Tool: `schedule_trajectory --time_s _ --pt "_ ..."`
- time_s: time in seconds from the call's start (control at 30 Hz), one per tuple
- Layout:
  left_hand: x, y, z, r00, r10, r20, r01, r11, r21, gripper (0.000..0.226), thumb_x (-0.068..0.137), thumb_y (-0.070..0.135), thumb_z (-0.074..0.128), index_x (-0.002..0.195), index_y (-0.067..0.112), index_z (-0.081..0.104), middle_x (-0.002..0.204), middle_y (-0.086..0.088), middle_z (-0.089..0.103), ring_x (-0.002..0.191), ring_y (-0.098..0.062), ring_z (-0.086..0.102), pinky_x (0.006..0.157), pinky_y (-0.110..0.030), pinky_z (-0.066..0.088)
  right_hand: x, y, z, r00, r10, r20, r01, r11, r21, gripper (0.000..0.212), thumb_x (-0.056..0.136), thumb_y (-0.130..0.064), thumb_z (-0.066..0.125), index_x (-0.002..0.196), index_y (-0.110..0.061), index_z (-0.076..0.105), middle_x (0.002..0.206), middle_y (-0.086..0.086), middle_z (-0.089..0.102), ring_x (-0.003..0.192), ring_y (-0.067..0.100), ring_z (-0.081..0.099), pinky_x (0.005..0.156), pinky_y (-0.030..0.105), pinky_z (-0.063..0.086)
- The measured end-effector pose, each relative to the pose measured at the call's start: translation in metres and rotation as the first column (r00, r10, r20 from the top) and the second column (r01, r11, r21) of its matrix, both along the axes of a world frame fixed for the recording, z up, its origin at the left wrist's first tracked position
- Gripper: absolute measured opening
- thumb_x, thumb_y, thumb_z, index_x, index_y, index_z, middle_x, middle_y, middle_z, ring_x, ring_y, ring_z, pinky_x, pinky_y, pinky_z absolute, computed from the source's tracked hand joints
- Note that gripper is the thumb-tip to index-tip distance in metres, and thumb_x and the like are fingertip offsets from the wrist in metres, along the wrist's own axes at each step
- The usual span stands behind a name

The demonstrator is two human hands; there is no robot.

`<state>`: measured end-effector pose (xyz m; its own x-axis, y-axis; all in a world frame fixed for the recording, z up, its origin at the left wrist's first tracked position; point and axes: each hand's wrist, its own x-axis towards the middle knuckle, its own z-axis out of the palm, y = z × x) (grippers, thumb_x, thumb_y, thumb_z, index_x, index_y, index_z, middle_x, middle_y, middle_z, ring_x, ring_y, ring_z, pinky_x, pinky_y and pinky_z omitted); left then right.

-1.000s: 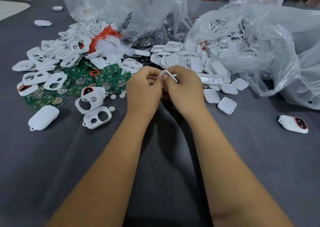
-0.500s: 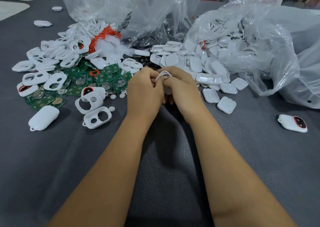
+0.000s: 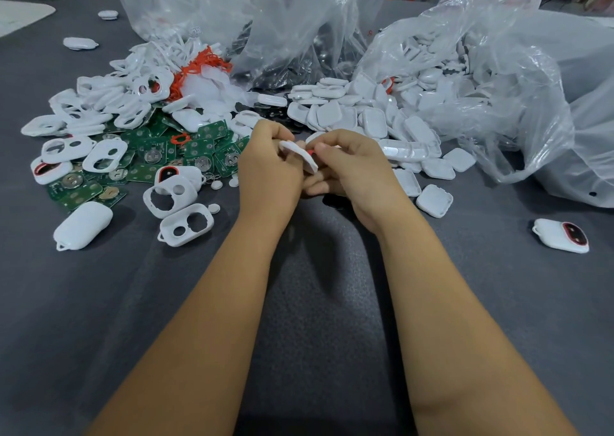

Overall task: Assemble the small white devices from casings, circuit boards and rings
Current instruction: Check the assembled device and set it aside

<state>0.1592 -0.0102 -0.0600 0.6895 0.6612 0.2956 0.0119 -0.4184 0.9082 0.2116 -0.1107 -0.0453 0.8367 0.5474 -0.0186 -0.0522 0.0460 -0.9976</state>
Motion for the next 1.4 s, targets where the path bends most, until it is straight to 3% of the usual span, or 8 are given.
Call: schedule_trajectory --time_s 0.3,0.5,0.63,0.77,0.9,1.0,1.13,1.4 --pt "0.001 0.001 0.000 1.000 0.007 -0.022 -0.007 1.000 0.011 0.024 0.101 0.022 0.043 0.090 0.022 0.064 0.066 -0.003 0.064 0.051 -0.005 0.057 0.067 -0.040 0.053 0.006 -0.003 -0.001 0.948 -0.283 0.144 0.274 0.958 0.081 0.011 0.096 -0.001 0.053 0.092 -0.011 0.054 0.068 0.012 0.061 0.048 0.013 0.058 0.046 0.021 0.045" --pt "0.003 0.007 0.002 0.994 -0.079 -0.076 0.067 0.987 -0.148 0.046 0.085 0.001 0.044 0.126 0.013 0.062 0.113 -0.007 0.067 0.100 -0.025 0.065 0.090 -0.041 0.054 0.009 -0.005 -0.001 0.924 -0.375 0.074 0.361 0.920 0.151 0.014 0.093 0.001 0.056 0.098 -0.011 0.061 0.070 0.008 0.066 0.054 0.014 0.065 0.053 0.023 0.053" --pt "0.003 0.009 0.004 0.997 -0.076 0.018 0.077 0.923 -0.377 0.041 0.084 0.002 0.048 0.119 0.012 0.067 0.087 0.007 0.069 0.056 -0.004 0.061 0.065 -0.025 0.054 0.009 -0.007 0.000 0.911 -0.402 0.091 0.387 0.910 0.150 0.020 0.090 0.002 0.060 0.084 -0.015 0.068 0.075 0.007 0.066 0.059 0.011 0.066 0.059 0.026 0.056" --pt "0.002 0.008 0.005 0.992 -0.040 0.122 0.094 0.874 -0.477 0.008 0.091 0.016 0.065 0.097 0.016 0.069 0.077 0.009 0.070 0.055 -0.002 0.062 0.062 -0.023 0.056 0.007 -0.007 0.001 0.854 -0.438 0.281 0.432 0.898 0.088 0.020 0.084 -0.007 0.072 0.082 -0.027 0.074 0.085 0.016 0.061 0.065 0.007 0.051 0.067 0.022 0.047" --pt "0.003 0.009 0.002 0.982 -0.012 0.188 0.116 0.826 -0.552 0.020 0.085 0.007 0.073 0.101 0.012 0.061 0.099 -0.015 0.064 0.072 -0.008 0.069 0.064 -0.020 0.056 0.004 -0.006 0.005 0.920 -0.381 0.088 0.355 0.910 0.215 0.017 0.086 0.006 0.064 0.083 -0.010 0.070 0.064 0.005 0.058 0.050 0.005 0.053 0.051 0.017 0.047" --pt "0.004 0.009 0.003 0.982 -0.025 0.189 0.134 0.797 -0.589 0.027 0.087 0.006 0.070 0.113 0.005 0.060 0.099 -0.009 0.067 0.074 -0.009 0.072 0.066 -0.020 0.056 0.006 -0.006 0.006 0.950 -0.312 -0.031 0.308 0.912 0.271 0.016 0.087 0.009 0.059 0.085 -0.004 0.068 0.070 0.006 0.066 0.059 0.013 0.060 0.063 0.027 0.056" --pt "0.005 0.011 0.007 0.980 -0.021 0.197 0.152 0.721 -0.676 0.004 0.092 0.007 0.063 0.093 0.004 0.065 0.087 -0.009 0.064 0.080 -0.015 0.066 0.065 -0.022 0.057 0.006 -0.005 0.006 0.968 -0.236 -0.085 0.251 0.896 0.366 0.017 0.090 0.010 0.054 0.085 0.000 0.068 0.071 0.008 0.068 0.062 0.015 0.063 0.065 0.024 0.055" --pt "0.009 0.007 0.007 0.955 -0.053 0.292 0.265 0.595 -0.759 0.009 0.100 0.008 0.050 0.093 0.004 0.054 0.089 -0.016 0.062 0.090 -0.023 0.064 0.084 -0.037 0.059 0.003 -0.002 -0.001 0.869 -0.334 0.365 0.315 0.942 0.111 0.015 0.081 -0.003 0.073 0.080 -0.018 0.073 0.090 -0.001 0.070 0.085 0.005 0.065 0.082 0.022 0.051"
